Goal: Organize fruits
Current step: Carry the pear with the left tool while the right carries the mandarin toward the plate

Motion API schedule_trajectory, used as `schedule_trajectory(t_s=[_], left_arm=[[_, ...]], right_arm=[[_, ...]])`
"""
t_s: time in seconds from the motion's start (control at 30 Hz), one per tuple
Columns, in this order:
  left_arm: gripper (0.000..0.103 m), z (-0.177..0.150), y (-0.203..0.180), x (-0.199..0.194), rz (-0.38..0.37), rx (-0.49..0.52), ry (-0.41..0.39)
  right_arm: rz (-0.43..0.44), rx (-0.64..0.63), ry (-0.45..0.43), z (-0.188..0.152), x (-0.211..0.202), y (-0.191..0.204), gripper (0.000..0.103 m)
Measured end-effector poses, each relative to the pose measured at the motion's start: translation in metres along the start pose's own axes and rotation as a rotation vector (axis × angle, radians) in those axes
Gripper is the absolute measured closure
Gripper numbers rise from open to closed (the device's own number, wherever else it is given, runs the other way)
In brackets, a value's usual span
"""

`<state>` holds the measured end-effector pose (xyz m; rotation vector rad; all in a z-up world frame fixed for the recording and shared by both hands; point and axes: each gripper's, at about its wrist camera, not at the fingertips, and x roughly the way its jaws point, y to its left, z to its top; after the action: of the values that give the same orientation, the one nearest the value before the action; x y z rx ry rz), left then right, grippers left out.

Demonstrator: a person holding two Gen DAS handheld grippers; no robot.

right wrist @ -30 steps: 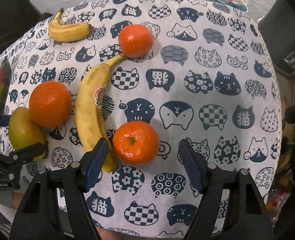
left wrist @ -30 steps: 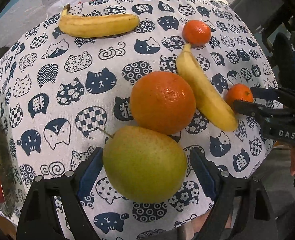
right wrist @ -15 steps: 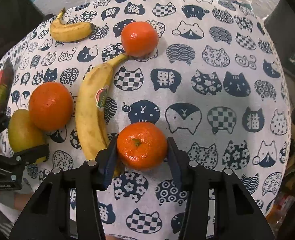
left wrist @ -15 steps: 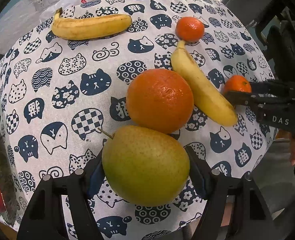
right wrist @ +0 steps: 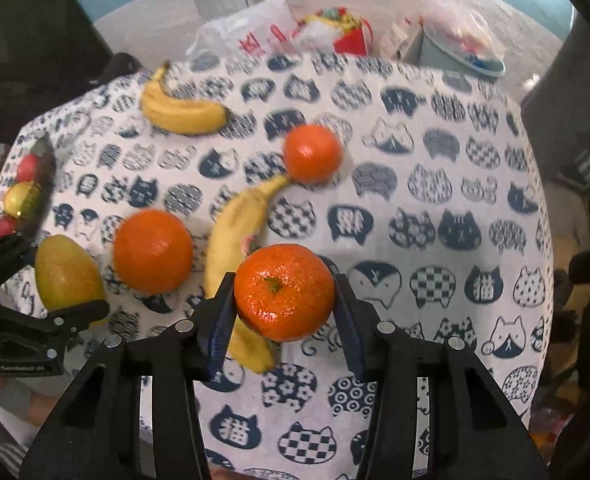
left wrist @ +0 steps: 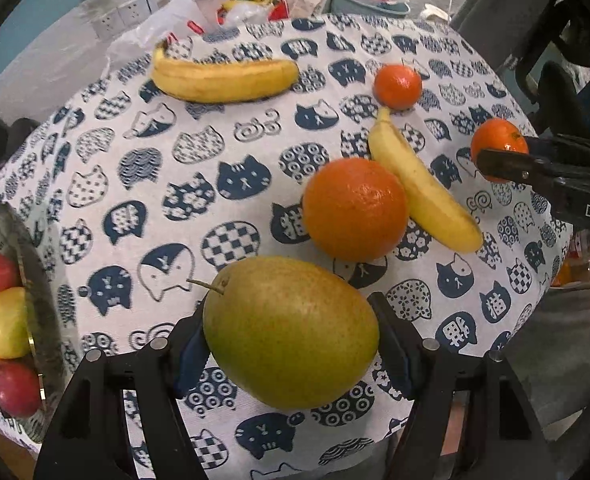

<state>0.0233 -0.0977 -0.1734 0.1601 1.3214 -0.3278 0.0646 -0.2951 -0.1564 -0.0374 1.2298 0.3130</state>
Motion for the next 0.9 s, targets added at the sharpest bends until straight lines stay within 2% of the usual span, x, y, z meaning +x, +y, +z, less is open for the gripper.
schedule_trajectory(t_s=[0.37, 0.6, 0.9], left_arm=[[0.029, 0.001, 0.012, -0.04, 0.031, -0.013, -0.108], [0.029, -0.004, 0.027, -0.057, 0.049, -0.033, -0.153], [0.029, -0.013, 0.06, -0.074, 0.077, -0.094, -0.194]], right_arm=[[0.046, -0.092, -0.148, 0.016, -0.039, 0.044, 0.057], [0.086, -0.13, -0.191, 0.031, -0.05, 0.072, 0.057], [0.124, -0.19, -0.205, 0.046, -0.05, 0.111, 0.057]])
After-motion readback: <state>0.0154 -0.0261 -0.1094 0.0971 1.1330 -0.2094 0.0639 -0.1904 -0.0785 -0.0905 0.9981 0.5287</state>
